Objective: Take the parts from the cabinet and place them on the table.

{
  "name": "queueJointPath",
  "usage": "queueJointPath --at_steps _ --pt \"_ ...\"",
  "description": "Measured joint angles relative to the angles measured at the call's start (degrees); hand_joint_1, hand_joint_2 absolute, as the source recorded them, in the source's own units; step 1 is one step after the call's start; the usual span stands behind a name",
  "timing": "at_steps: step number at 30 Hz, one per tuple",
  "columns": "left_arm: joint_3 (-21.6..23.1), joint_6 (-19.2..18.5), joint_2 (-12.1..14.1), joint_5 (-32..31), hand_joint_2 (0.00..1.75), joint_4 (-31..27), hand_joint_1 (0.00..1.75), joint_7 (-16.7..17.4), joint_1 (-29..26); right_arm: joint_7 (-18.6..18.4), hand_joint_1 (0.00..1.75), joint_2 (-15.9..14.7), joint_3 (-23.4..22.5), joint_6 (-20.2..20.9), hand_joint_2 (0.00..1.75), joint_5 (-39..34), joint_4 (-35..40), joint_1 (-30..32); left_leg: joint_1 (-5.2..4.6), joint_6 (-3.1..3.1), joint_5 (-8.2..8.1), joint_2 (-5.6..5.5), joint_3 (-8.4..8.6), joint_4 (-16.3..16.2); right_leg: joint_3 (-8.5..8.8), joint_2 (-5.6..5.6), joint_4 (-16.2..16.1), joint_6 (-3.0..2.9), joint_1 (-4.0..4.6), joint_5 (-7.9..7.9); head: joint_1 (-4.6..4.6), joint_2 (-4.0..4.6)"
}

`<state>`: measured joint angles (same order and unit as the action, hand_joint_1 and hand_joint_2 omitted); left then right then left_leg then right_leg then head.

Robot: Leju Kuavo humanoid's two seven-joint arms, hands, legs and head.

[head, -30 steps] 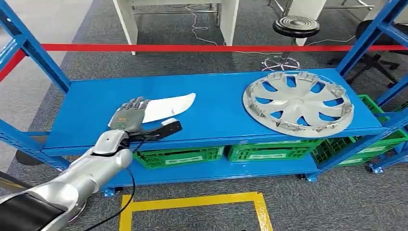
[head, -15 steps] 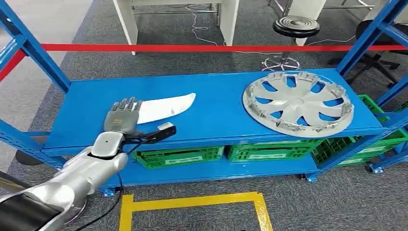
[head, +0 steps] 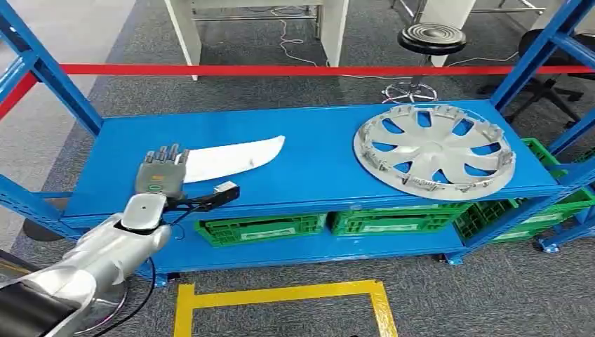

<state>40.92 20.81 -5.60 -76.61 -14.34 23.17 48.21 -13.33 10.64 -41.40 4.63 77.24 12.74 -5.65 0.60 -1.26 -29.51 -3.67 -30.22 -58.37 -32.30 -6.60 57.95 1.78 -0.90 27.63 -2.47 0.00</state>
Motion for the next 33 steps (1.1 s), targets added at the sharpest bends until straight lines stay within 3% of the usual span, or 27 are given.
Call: queueJointPath --at_steps 2,3,10,13,22,27,29,31,33 --pt "0.0 -1.3 0.1 0.2 1.75 0.0 0.00 -0.6 0.1 0.0 0.00 0.0 -0.1 0.0 0.00 0.0 0.0 0.0 0.00 0.00 0.00 0.00 0.01 0.0 0.00 0.00 0.0 0.00 0.00 0.00 0.00 0.00" --pt "0.0 -2.0 0.1 0.2 1.75 0.0 1.75 -0.7 0.1 0.0 0.00 0.0 -0.2 0.0 0.00 0.0 0.0 0.0 0.00 0.00 0.00 0.00 0.01 0.0 0.01 0.00 0.0 0.00 0.00 0.00 0.00 0.00" --pt "0.0 -7.2 0.3 0.7 1.75 0.1 1.75 -3.0 0.1 0.8 0.00 0.0 -0.5 0.0 0.00 0.2 0.0 -0.2 0.00 0.10 0.06 0.00 0.02 0.0 0.00 0.02 0.0 -0.06 0.00 -0.04 0.00 0.00" --pt "-0.1 -7.2 0.4 1.0 1.75 0.2 1.75 -3.9 -0.3 1.2 0.00 0.3 -0.5 0.1 0.00 0.2 0.0 -0.4 0.00 0.15 0.09 -0.01 0.02 0.0 -0.03 0.02 0.1 -0.09 0.00 -0.06 0.00 0.00" --pt "-0.7 -3.1 0.4 0.3 1.75 0.2 1.75 -5.0 -0.7 1.3 0.00 0.3 -0.6 0.0 0.00 0.4 0.0 -0.4 0.00 0.20 0.13 -0.01 -0.01 0.0 -0.08 0.01 0.1 -0.13 0.00 -0.09 -0.02 0.00" --pt "-1.9 3.3 0.5 0.6 1.75 0.2 1.75 -6.8 -1.4 0.8 0.00 0.3 -0.7 0.0 0.00 0.5 0.0 -0.4 0.00 0.20 0.13 0.00 -0.06 0.0 -0.16 -0.01 0.1 -0.13 0.00 -0.09 -0.02 0.00" --pt "-2.6 7.6 0.5 1.9 1.75 0.2 1.75 -9.8 -1.8 0.7 0.00 0.3 -0.8 0.0 0.00 0.5 0.0 -0.4 0.00 0.20 0.13 0.00 -0.06 0.0 -0.17 -0.01 0.1 -0.13 0.00 -0.09 0.00 0.00" --pt "-4.6 14.5 0.5 5.5 1.75 -0.2 1.75 -18.1 -2.9 0.7 0.00 0.3 -0.9 0.0 0.00 0.7 0.0 -0.4 0.00 0.20 0.12 0.00 -0.07 0.0 -0.17 -0.01 0.1 -0.13 0.00 -0.09 0.00 0.00" --pt "-8.1 17.7 0.5 6.7 1.75 -3.5 1.75 -25.0 -5.2 0.7 0.00 0.3 -1.1 0.0 0.00 0.8 0.0 -0.4 0.00 0.20 0.12 0.00 -0.07 0.0 -0.17 -0.01 0.1 -0.13 0.00 -0.08 -0.02 0.00"
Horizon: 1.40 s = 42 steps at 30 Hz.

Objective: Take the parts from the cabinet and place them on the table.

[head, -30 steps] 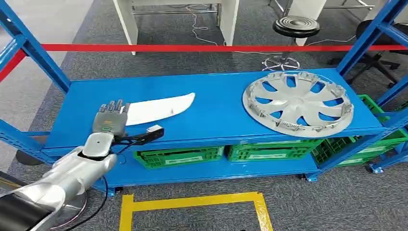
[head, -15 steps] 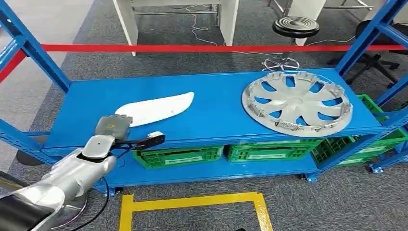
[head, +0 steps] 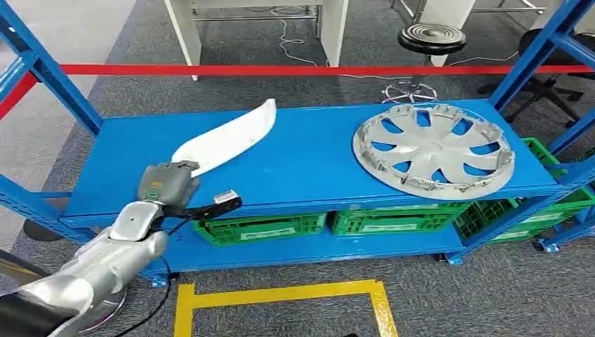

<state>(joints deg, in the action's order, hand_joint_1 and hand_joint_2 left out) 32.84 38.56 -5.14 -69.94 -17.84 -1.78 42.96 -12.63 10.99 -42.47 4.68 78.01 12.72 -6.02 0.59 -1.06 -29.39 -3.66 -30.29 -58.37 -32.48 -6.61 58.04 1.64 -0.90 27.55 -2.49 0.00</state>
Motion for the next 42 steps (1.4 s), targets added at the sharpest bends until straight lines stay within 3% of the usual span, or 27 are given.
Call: queueJointPath --at_steps 3,6,8,9,10,12,14,17,19,21,24,30,35,37,38,39,40,41,42 --pt "-9.8 0.2 -1.4 -0.9 1.75 -7.7 1.75 -12.9 -4.9 0.0 0.00 0.0 -0.3 -0.1 0.00 0.2 0.0 0.0 -0.01 0.01 -0.01 0.05 -0.07 0.0 -0.11 -0.08 0.0 0.00 -0.01 0.00 0.02 0.00" --pt "-20.4 0.2 -3.8 -2.0 1.75 -13.5 1.75 -20.1 -7.6 0.0 0.00 0.0 -0.4 -0.1 0.00 0.3 0.0 0.0 -0.01 0.01 -0.02 0.13 -0.10 0.0 -0.16 -0.14 0.0 0.00 -0.01 0.00 0.02 0.00" --pt "-27.5 0.2 -5.8 -1.6 1.75 -16.1 1.75 -27.9 -8.4 0.0 0.00 0.0 -0.5 -0.1 0.00 0.3 0.0 0.1 -0.01 0.01 -0.01 0.12 -0.15 0.0 -0.22 -0.11 0.0 0.00 -0.01 -0.01 0.02 0.00" --pt "-32.2 0.2 -7.1 0.7 1.75 -17.4 1.75 -33.0 -8.6 0.0 0.00 0.0 -0.7 -0.1 0.00 0.2 0.0 0.1 -0.01 0.02 -0.01 0.08 -0.18 0.0 -0.23 -0.02 0.0 0.00 -0.01 -0.01 0.00 0.00" --pt "-35.7 0.2 -8.5 4.2 1.75 -18.6 1.75 -35.9 -8.9 0.0 0.00 0.0 -0.8 -0.1 0.00 0.2 0.0 0.0 -0.01 0.02 0.00 0.03 -0.17 0.0 -0.20 -0.01 0.0 -0.01 -0.01 -0.02 0.00 0.00" --pt "-39.3 0.2 -11.0 16.6 1.75 -22.8 1.75 -36.8 -10.1 0.0 0.00 0.0 -1.1 -0.1 0.00 -0.2 0.0 0.0 -0.01 0.02 -0.01 0.17 -0.16 0.0 -0.24 -0.17 0.0 -0.05 -0.01 -0.07 0.02 0.00" --pt "-38.0 0.1 -12.0 26.5 1.75 -27.2 1.75 -36.9 -11.7 0.0 0.00 0.0 -1.5 -0.1 0.00 -0.5 0.0 0.1 -0.01 0.02 -0.01 0.17 -0.20 0.0 -0.29 -0.11 0.0 -0.05 -0.01 -0.08 0.02 0.00" --pt "-36.9 0.1 -13.2 29.5 1.75 -31.5 1.75 -36.9 -13.1 -0.1 0.00 0.0 -1.9 -0.1 0.00 -0.6 0.0 0.0 0.00 0.04 0.01 -0.15 -0.25 0.0 -0.23 0.20 0.0 -0.07 0.01 -0.05 0.00 0.00" --pt "-35.1 0.1 -13.3 35.5 1.75 -34.8 1.75 -36.9 -14.8 -0.1 0.00 0.0 -2.2 -0.1 0.00 -0.8 0.0 0.1 0.00 0.05 0.01 0.04 -0.25 0.0 -0.28 -0.03 0.0 -0.07 0.00 -0.06 0.02 0.00" --pt "-31.3 -0.1 -13.0 43.8 1.75 -39.1 1.75 -37.0 -17.0 -0.1 0.00 0.0 -2.7 -0.1 0.00 -1.4 0.0 0.1 0.00 0.04 0.00 0.05 -0.27 0.0 -0.30 0.00 0.0 -0.07 0.00 -0.05 0.02 0.00" --pt "-23.7 -3.6 -10.8 51.6 1.75 -48.6 1.75 -37.0 -22.7 0.2 0.00 0.0 -3.7 -0.1 0.00 -2.5 0.0 0.3 -0.04 0.04 -0.02 -0.01 -0.30 -0.1 -0.34 0.06 0.0 -0.07 -0.05 -0.04 0.02 0.00" --pt "-12.9 -10.5 -6.9 56.9 1.75 -64.6 1.75 -37.0 -32.9 0.9 0.00 0.4 -5.7 -0.4 0.00 -3.8 0.0 0.5 -0.29 -0.03 -0.08 0.05 -0.41 -0.1 -0.50 -0.05 0.0 -0.04 -0.32 -0.04 0.04 0.00" --pt "-8.7 -13.2 -5.1 60.8 1.75 -74.3 1.75 -37.0 -42.1 6.7 0.00 0.9 -6.2 -3.0 0.00 -3.6 0.0 1.2 -0.43 -0.37 -0.28 -0.05 -0.54 -0.5 -0.44 -0.01 -0.1 0.26 -0.46 0.02 0.04 0.00" --pt "-7.4 -13.6 -4.7 61.3 1.75 -76.8 1.75 -37.0 -45.0 8.3 0.00 1.0 -6.2 -5.5 0.00 -3.0 -0.1 1.5 -0.57 -0.62 -0.20 0.08 -0.54 -0.6 -0.38 -0.23 -0.5 0.69 -0.61 -0.19 0.07 0.00" --pt "-6.7 -13.6 -4.5 61.1 1.75 -77.8 1.75 -37.0 -46.0 9.3 0.00 1.0 -6.2 -7.5 0.00 -2.4 -0.1 1.6 -0.45 -1.03 0.47 0.37 -0.19 -0.1 -0.38 -0.53 -0.6 1.13 -0.47 -0.61 0.07 0.00" --pt "-5.9 -13.4 -4.1 60.7 1.75 -78.5 1.75 -37.0 -46.8 10.6 0.00 1.0 -6.2 -9.5 0.00 -1.7 -0.1 1.6 0.14 -1.43 1.01 1.08 0.02 0.8 -0.79 0.87 -0.2 1.07 -0.41 0.19 -0.04 0.00" --pt "-5.0 -13.0 -3.6 60.2 1.75 -79.0 1.75 -37.0 -47.7 11.8 0.00 1.0 -6.1 -11.0 0.00 -1.1 -0.2 1.6 0.06 -1.72 1.28 1.43 0.10 1.1 -1.62 3.68 1.5 1.03 -0.02 2.08 -0.13 0.00" --pt "-4.2 -12.7 -2.9 60.1 1.75 -79.6 1.75 -37.0 -48.7 13.3 0.00 1.0 -6.0 -12.9 0.00 -0.7 -0.2 1.5 0.07 -1.85 1.36 1.88 -0.06 1.1 -3.12 4.98 5.0 0.98 -0.05 4.49 -0.59 0.00" --pt "-3.6 -12.6 -2.3 60.7 1.75 -80.1 1.75 -37.0 -49.6 13.8 0.00 1.0 -5.9 -13.9 0.00 -0.5 -0.2 1.4 0.04 -1.84 1.35 2.46 -0.17 1.0 -4.81 5.59 9.4 1.06 -0.10 6.80 -0.59 0.00"
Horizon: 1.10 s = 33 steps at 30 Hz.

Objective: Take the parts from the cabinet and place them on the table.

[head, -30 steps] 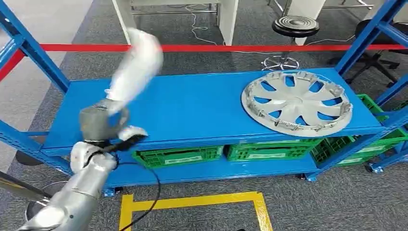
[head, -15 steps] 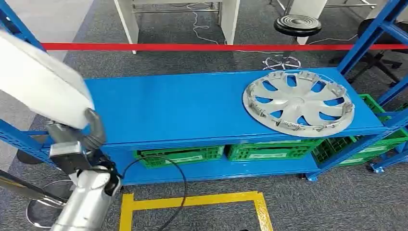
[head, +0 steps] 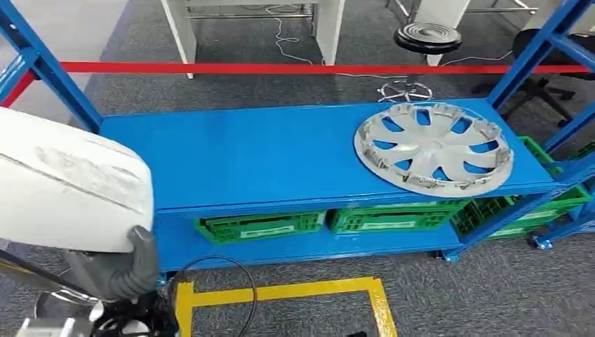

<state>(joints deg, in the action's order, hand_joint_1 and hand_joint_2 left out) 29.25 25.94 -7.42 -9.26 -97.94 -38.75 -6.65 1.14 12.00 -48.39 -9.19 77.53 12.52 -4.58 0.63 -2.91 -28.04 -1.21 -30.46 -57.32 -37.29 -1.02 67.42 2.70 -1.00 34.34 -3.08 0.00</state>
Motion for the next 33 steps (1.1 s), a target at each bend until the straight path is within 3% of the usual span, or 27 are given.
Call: queueJointPath --at_steps 1,2,3,4,6,7,8,10,11,12,13,16,17,18,19,21,22,23,26,27,28,29,31,32,33 --pt "0.6 0.0 0.6 1.1 1.75 -0.6 1.75 0.0 -0.8 0.0 0.00 0.0 0.0 -0.2 0.00 0.1 0.0 0.0 -0.03 0.00 0.00 0.63 -0.14 0.0 -1.87 0.38 4.6 0.15 -0.06 1.93 0.02 0.00" --pt "0.9 -0.2 1.2 1.8 1.75 -1.2 1.75 0.0 -1.3 0.0 0.00 0.0 0.0 -0.2 0.00 0.1 0.0 0.0 -0.02 0.03 0.02 1.02 -0.29 -0.1 -2.66 0.54 6.9 0.28 -0.17 2.29 -0.02 0.00" --pt "1.3 -0.5 1.6 2.4 1.75 -1.7 1.75 0.0 -1.6 -0.1 0.00 0.0 0.0 -0.2 0.00 0.2 0.0 0.1 0.01 0.11 0.06 1.24 -0.39 -0.1 -2.07 0.64 6.4 0.38 -0.33 1.26 0.00 0.00" --pt "1.6 -1.1 2.0 2.9 1.75 -2.3 1.75 0.0 -1.8 -0.1 0.00 0.0 0.0 0.0 0.00 0.0 0.0 0.2 0.06 0.21 0.09 1.38 -0.48 -0.3 -0.20 0.75 3.5 0.50 -0.51 -0.80 0.00 0.00" --pt "1.8 -2.7 2.4 4.1 1.75 -3.4 1.75 0.0 -2.2 0.1 0.00 -0.1 0.0 1.3 0.00 -0.7 0.0 0.2 0.26 0.78 -0.10 1.43 -0.66 -0.8 5.73 1.07 -6.5 0.62 -0.82 -5.17 0.00 0.00" --pt "1.8 -3.5 2.5 4.3 1.75 -4.0 1.75 0.0 -2.3 0.2 0.00 -0.1 0.0 2.0 0.00 -0.9 -0.1 0.1 0.12 1.33 -0.16 1.44 -0.93 -1.1 7.46 1.09 -9.0 0.72 -0.62 -3.48 -0.02 -0.02" --pt "1.7 -4.2 2.6 4.6 1.75 -4.5 1.75 0.0 -2.3 0.3 0.00 -0.1 0.0 2.8 0.00 -1.2 -0.1 0.0 -0.07 1.82 -0.09 1.41 -1.36 -1.4 7.69 0.89 -9.0 0.21 -0.34 -4.32 -0.11 -0.02" --pt "1.7 -5.4 2.7 4.7 1.75 -4.9 1.75 0.0 -2.3 0.5 0.00 -0.1 -0.1 4.0 0.00 -1.6 -0.1 0.0 0.02 2.58 0.40 1.39 -1.33 -1.5 7.11 0.84 -8.9 -0.16 -0.24 -4.20 0.07 -0.02" --pt "1.7 -6.0 2.7 5.2 1.75 -5.1 1.75 0.0 -2.3 0.6 0.00 -0.1 -0.1 4.4 0.00 -1.7 -0.1 0.0 0.13 2.96 0.63 1.38 -1.33 -1.5 6.97 0.81 -8.8 -0.61 -0.14 -4.42 0.07 -0.02" --pt "1.7 -6.4 2.7 5.3 1.75 -5.3 1.75 0.0 -2.4 0.6 0.00 -0.1 -0.2 4.6 0.00 -1.9 -0.2 0.0 0.30 3.27 0.00 1.37 -1.53 -1.8 6.67 0.96 -9.1 -1.49 -0.50 -4.94 0.00 0.00" --pt "1.7 -6.8 2.7 5.5 1.75 -5.6 1.75 0.0 -2.4 0.6 0.00 -0.1 -0.2 4.9 0.00 -1.9 -0.2 0.0 0.33 3.53 -1.90 1.35 -2.07 -3.0 6.23 1.04 -9.1 -1.99 -0.43 -5.25 0.16 0.00" --pt "1.7 -7.6 2.8 5.5 1.75 -5.7 1.75 0.0 -2.4 0.2 0.00 -0.1 -0.2 5.0 0.00 -2.1 -0.2 0.0 0.33 3.89 -9.74 1.34 -5.68 -14.5 4.67 1.16 -9.1 -2.98 -0.06 -6.29 0.72 0.00" --pt "1.6 -7.8 2.9 5.3 1.75 -5.7 1.75 0.0 -2.4 -0.2 0.00 -0.1 -0.2 5.0 0.00 -2.1 -0.2 0.0 0.32 3.87 -10.87 1.34 -6.27 -17.7 4.05 1.19 -9.0 -3.07 0.13 -6.77 0.72 0.00" --pt "1.6 -8.1 2.9 5.2 1.75 -5.7 1.75 0.0 -2.4 -0.5 0.00 -0.1 -0.2 5.0 0.00 -1.9 -0.2 0.0 0.32 3.74 -10.13 1.34 -5.70 -17.9 3.47 1.18 -9.0 -3.09 0.29 -7.21 0.72 0.00" --pt "1.6 -8.3 2.8 5.1 1.75 -5.7 1.75 0.0 -2.4 -0.5 0.00 -0.1 -0.2 5.1 0.00 -1.8 -0.2 0.0 0.29 3.49 -8.10 1.34 -4.18 -16.0 2.91 1.17 -9.0 -3.08 0.43 -7.66 0.70 0.00" --pt "1.6 -8.6 2.8 5.2 1.75 -5.7 1.75 0.0 -2.4 -0.6 0.00 -0.1 -0.2 5.2 0.00 -1.7 -0.2 0.0 0.11 2.71 -3.79 1.33 1.16 -7.3 2.08 1.03 -9.0 -2.92 0.65 -8.44 0.72 0.00" --pt "1.6 -8.8 2.7 5.2 1.75 -5.7 1.75 0.0 -2.4 -0.6 0.00 -0.1 -0.2 5.2 0.00 -1.8 -0.2 0.0 -0.12 2.08 -3.52 1.28 4.07 -2.2 1.84 1.00 -9.0 -2.72 0.63 -8.84 0.72 0.00" --pt "1.6 -9.0 2.7 5.3 1.75 -5.7 1.75 0.0 -2.3 -0.5 0.00 -0.1 -0.2 5.5 0.00 -1.8 -0.2 0.0 -0.26 1.88 -4.39 1.26 5.53 0.5 1.48 0.96 -8.9 -2.31 0.91 -9.28 0.63 0.00" --pt "1.5 -9.2 2.6 5.4 1.75 -5.7 1.75 0.0 -2.4 -0.4 0.00 -0.1 -0.2 5.9 0.00 -1.9 -0.2 0.0 -0.80 1.68 -3.82 1.13 4.73 0.7 1.28 1.12 -9.4 -1.12 0.42 -10.82 0.64 0.00" --pt "1.4 -9.4 2.6 5.3 1.75 -5.7 1.75 0.0 -2.4 -0.4 0.00 -0.1 -0.2 6.0 0.00 -1.8 -0.2 0.1 -0.57 1.37 -2.89 1.22 4.19 1.4 1.23 1.03 -9.6 -0.68 0.60 -11.41 0.68 0.00" --pt "1.4 -9.4 2.4 5.2 1.75 -5.7 1.75 0.0 -2.3 -0.4 0.00 -0.2 -0.2 6.0 0.00 -1.8 -0.2 0.1 -0.19 1.05 -2.04 1.80 3.68 1.7 0.44 0.99 -9.1 -0.53 0.38 -9.96 0.83 0.00" --pt "1.4 -9.6 2.3 5.2 1.75 -5.7 1.75 0.0 -2.3 -0.3 0.00 -0.2 -0.2 6.0 0.00 -1.8 -0.3 0.0 -0.18 0.60 -1.41 1.67 2.76 1.7 -0.72 0.98 -7.1 -0.32 0.42 -6.68 0.48 0.00" --pt "1.3 -9.6 2.2 5.1 1.75 -5.7 1.75 0.0 -2.3 -0.2 0.00 -0.3 -0.3 6.1 0.00 -2.0 -0.3 0.1 -0.20 0.32 -0.20 1.85 1.28 1.7 -2.52 1.00 0.7 0.06 0.32 -0.18 0.26 0.00" --pt "1.3 -9.6 2.2 5.0 1.75 -5.7 1.75 0.0 -2.3 0.0 0.00 -0.3 -0.4 6.2 0.00 -2.0 -0.3 0.1 -0.23 0.30 0.52 2.00 0.29 1.6 -3.29 1.00 5.1 0.30 0.33 1.78 0.29 0.00" --pt "1.2 -9.7 2.2 5.0 1.75 -5.7 1.75 0.0 -2.3 0.0 0.00 -0.3 -0.5 6.3 0.00 -2.1 -0.3 0.1 -0.25 0.36 1.17 2.04 -0.59 1.5 -3.29 1.01 7.7 0.43 0.32 1.43 0.15 0.00"
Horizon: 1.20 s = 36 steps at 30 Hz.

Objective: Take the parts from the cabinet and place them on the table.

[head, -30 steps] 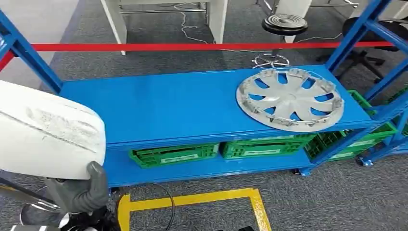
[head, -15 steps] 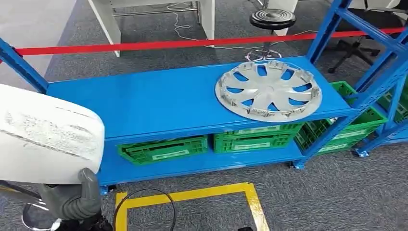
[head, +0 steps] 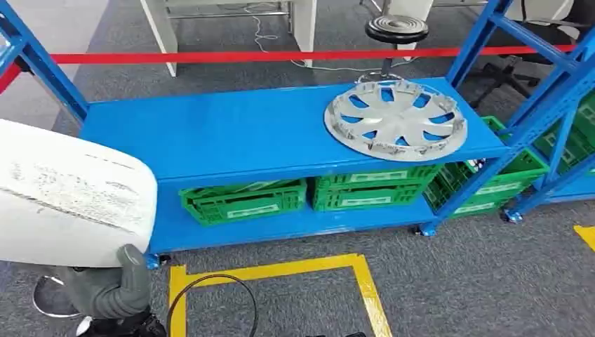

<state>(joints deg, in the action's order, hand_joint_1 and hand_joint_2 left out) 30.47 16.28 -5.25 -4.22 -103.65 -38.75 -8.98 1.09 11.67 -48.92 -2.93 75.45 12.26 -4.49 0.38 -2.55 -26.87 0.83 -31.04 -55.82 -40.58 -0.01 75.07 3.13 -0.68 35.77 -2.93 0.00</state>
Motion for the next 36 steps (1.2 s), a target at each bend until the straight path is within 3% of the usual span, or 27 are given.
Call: queueJointPath --at_steps 1,3,4,5,6,8,10,11,12,13,14,15,17,19,20,21,23,25,26,27,29,30,31,32,34,35,36 --pt "0.0 0.0 0.0 0.0 1.75 0.0 1.75 0.0 0.0 0.1 0.00 0.0 0.0 0.2 0.00 0.0 0.0 0.0 0.00 0.08 0.53 0.09 -0.79 -0.1 1.02 0.00 0.0 0.08 -0.02 -1.71 0.02 0.00" --pt "-0.1 -0.1 0.0 0.0 1.75 0.0 1.75 0.0 0.0 0.4 0.00 0.0 -0.2 0.6 0.00 -0.2 0.0 0.0 0.03 0.39 1.39 0.12 -2.25 -0.6 6.38 0.07 -6.0 0.01 -0.05 -5.89 0.00 0.00" --pt "-0.1 -0.1 0.0 0.0 1.75 0.0 1.75 0.0 0.0 0.6 0.00 0.0 -0.3 0.8 0.00 -0.4 0.0 -0.1 0.04 0.61 1.76 0.08 -2.68 -0.9 10.35 0.07 -11.5 -0.11 -0.08 -6.35 -0.02 0.00" --pt "-0.1 -0.2 -0.1 0.0 1.75 0.0 1.75 0.0 0.0 0.7 0.00 0.0 -0.4 0.8 0.00 -0.5 0.0 -0.2 -0.27 0.90 1.98 0.03 -3.20 -1.5 14.18 0.07 -16.7 -0.24 0.07 -4.81 -0.06 -0.02" --pt "-0.1 -0.2 -0.1 0.0 1.75 -0.2 1.75 0.0 0.1 0.7 0.00 0.0 -0.5 0.9 0.00 -0.7 0.0 -0.3 -0.34 1.19 2.27 0.05 -3.49 -1.8 15.77 0.00 -19.3 -0.45 0.09 -3.96 -0.02 -0.02" --pt "-0.1 -0.4 -0.1 -0.2 1.75 -0.4 1.75 0.0 0.2 0.7 0.00 0.0 -0.7 1.2 0.00 -0.6 0.0 -0.4 -0.25 1.93 3.37 0.09 -4.08 -1.9 14.50 -0.10 -19.5 -0.96 0.24 -3.53 -0.06 -0.02" --pt "-0.1 -0.7 0.0 0.2 1.75 -0.5 1.75 0.0 0.3 0.1 0.00 0.0 -0.7 1.3 0.00 0.0 -0.1 -0.1 -0.05 2.64 3.14 -0.05 -4.43 -2.3 13.78 0.36 -19.8 -2.41 -0.16 -4.47 -0.09 0.00" --pt "-0.2 -1.2 0.0 0.6 1.75 -0.6 1.75 0.0 0.3 -0.3 0.00 0.0 -0.7 1.4 0.00 0.2 -0.1 -0.1 -0.06 2.96 0.28 -0.19 -4.96 -3.7 13.21 0.38 -19.8 -2.91 -0.07 -5.01 0.05 -0.02" --pt "-0.5 -1.9 0.0 0.8 1.75 -0.8 1.75 0.0 0.4 -0.7 0.00 0.0 -0.7 1.4 0.00 0.4 -0.1 -0.1 0.02 3.18 -3.69 -0.22 -5.67 -7.0 12.53 0.47 -19.7 -3.33 -0.04 -5.65 0.59 0.00" --pt "-0.9 -2.5 0.0 0.8 1.75 -1.1 1.75 0.0 0.4 -1.0 0.00 0.0 -0.7 1.3 0.00 0.6 -0.1 -0.2 0.06 3.39 -7.25 -0.22 -6.41 -11.3 11.74 0.52 -19.7 -3.38 0.03 -6.27 0.57 0.00" --pt "-1.4 -2.9 0.0 0.8 1.75 -1.5 1.75 0.0 0.5 -1.0 0.00 0.0 -0.7 1.2 0.00 0.7 -0.1 -0.2 0.09 3.52 -9.56 -0.23 -6.99 -15.6 11.37 0.54 -19.6 -3.45 0.11 -6.93 0.64 0.00" --pt "-1.9 -3.0 0.0 0.8 1.75 -1.8 1.75 0.0 0.5 -0.9 0.00 0.0 -0.7 1.1 0.00 0.6 -0.1 -0.2 0.09 3.56 -9.96 -0.24 -6.98 -18.5 10.62 0.54 -19.5 -3.44 0.17 -7.58 0.68 0.00" --pt "-2.7 -3.3 0.0 0.7 1.75 -2.2 1.75 0.0 0.4 -0.8 0.00 0.0 -1.0 0.6 0.00 0.1 -0.1 -0.2 0.08 3.38 -6.33 -0.27 -4.75 -17.6 8.62 0.54 -18.8 -3.30 0.21 -8.76 0.72 0.00" --pt "-3.2 -3.3 0.0 0.7 1.75 -2.8 1.75 0.0 0.3 -0.3 0.00 0.0 -1.1 0.5 0.00 -0.5 -0.1 -0.2 0.06 2.79 -2.77 -0.29 1.52 -8.3 6.84 0.48 -18.0 -3.01 0.22 -9.52 0.75 0.00" --pt "-3.3 -3.3 0.0 0.5 1.75 -3.0 1.75 0.0 0.2 0.0 0.00 0.0 -1.2 0.5 0.00 -0.7 -0.1 -0.2 0.00 2.36 -3.84 -0.43 4.46 -3.3 6.28 0.46 -17.7 -2.82 0.25 -9.86 0.75 0.00" --pt "-3.5 -3.2 -0.1 0.3 1.75 -3.3 1.75 0.0 0.1 0.2 0.00 0.0 -1.4 0.5 0.00 -0.9 -0.1 -0.3 -0.20 2.21 -4.48 -0.48 5.85 -0.6 5.87 0.34 -17.4 -2.48 0.51 -10.23 0.64 0.00" --pt "-3.5 -2.6 -0.1 0.0 1.75 -3.5 1.75 0.0 -0.5 0.4 0.00 0.0 -1.8 0.6 0.00 -1.8 -0.1 -0.3 -0.40 2.08 -4.65 -0.51 5.18 -0.3 5.26 0.43 -17.5 -1.70 0.36 -11.33 0.72 0.00" --pt "-3.6 -1.8 -0.1 -0.4 1.75 -3.8 1.75 0.0 -1.2 0.5 0.00 0.0 -2.6 0.8 0.00 -2.4 -0.1 -0.3 0.03 1.00 -3.49 -0.35 4.07 0.0 4.82 0.37 -17.4 -0.89 0.31 -11.69 0.70 0.00" --pt "-3.6 -1.5 -0.1 -0.5 1.75 -3.9 1.75 0.0 -1.2 0.5 0.00 0.0 -2.8 0.9 0.00 -2.5 -0.1 -0.2 -0.01 0.59 -2.85 -0.13 3.44 0.0 4.26 0.27 -16.4 -0.60 0.16 -9.25 0.61 0.00" --pt "-3.6 -1.3 -0.1 -0.5 1.75 -4.0 1.75 0.0 -1.4 0.5 0.00 0.0 -2.9 1.0 0.00 -2.5 -0.1 -0.2 -0.03 0.11 -2.27 -0.10 2.70 0.0 3.08 0.21 -13.6 -0.35 0.15 -5.41 0.29 0.00" --pt "-3.7 -1.2 -0.1 -0.6 1.75 -4.1 1.75 0.0 -1.8 0.5 0.00 0.0 -3.0 1.0 0.00 -2.6 -0.1 -0.3 -0.18 -0.05 -0.93 -0.05 1.11 -0.1 1.36 0.21 -5.4 0.01 0.14 0.70 0.22 0.00" --pt "-3.7 -1.2 -0.1 -0.6 1.75 -4.1 1.75 0.0 -1.9 0.6 0.00 0.0 -3.2 1.0 0.00 -2.6 -0.1 -0.3 -0.26 -0.07 -0.12 0.00 0.04 -0.2 0.95 0.21 -1.7 0.12 0.14 1.73 0.20 0.00" --pt "-3.7 -1.1 -0.1 -0.7 1.75 -4.1 1.75 0.0 -2.0 0.6 0.00 0.0 -3.4 1.0 0.00 -2.6 -0.1 -0.3 -0.33 -0.01 0.64 0.01 -1.03 -0.4 1.41 0.21 0.0 0.15 0.13 0.53 0.22 0.00" --pt "-3.7 -0.8 0.0 -0.8 1.75 -4.2 1.75 0.0 -2.1 0.5 0.00 0.0 -3.5 1.2 0.00 -2.4 -0.1 -0.3 -0.35 0.06 1.22 0.01 -2.05 -0.6 2.80 0.21 -0.5 0.12 0.14 -1.79 0.20 0.00" --pt "-3.7 0.0 0.0 -0.7 1.75 -4.2 1.75 0.0 -2.4 0.0 0.00 0.0 -3.5 2.1 0.00 -1.6 -0.1 -0.4 -0.45 0.47 2.15 -0.32 -3.93 -1.0 8.64 -0.04 -7.1 -0.40 0.15 -6.22 0.22 0.00" --pt "-3.7 0.4 0.0 -0.8 1.75 -4.2 1.75 0.0 -2.5 0.0 0.00 0.0 -3.5 2.3 0.00 -1.2 -0.1 -0.5 -0.38 0.84 2.63 -0.97 -4.19 -1.2 12.51 -2.01 -12.2 -0.94 0.13 -5.32 0.22 0.00" --pt "-3.7 1.0 0.0 -1.0 1.75 -4.2 1.75 0.0 -2.5 0.0 0.00 0.0 -3.5 2.5 0.00 -0.8 0.0 -0.4 -0.74 1.22 2.97 -1.05 -4.68 -1.5 17.96 -3.61 -18.2 -1.38 0.36 -3.37 0.22 0.00"
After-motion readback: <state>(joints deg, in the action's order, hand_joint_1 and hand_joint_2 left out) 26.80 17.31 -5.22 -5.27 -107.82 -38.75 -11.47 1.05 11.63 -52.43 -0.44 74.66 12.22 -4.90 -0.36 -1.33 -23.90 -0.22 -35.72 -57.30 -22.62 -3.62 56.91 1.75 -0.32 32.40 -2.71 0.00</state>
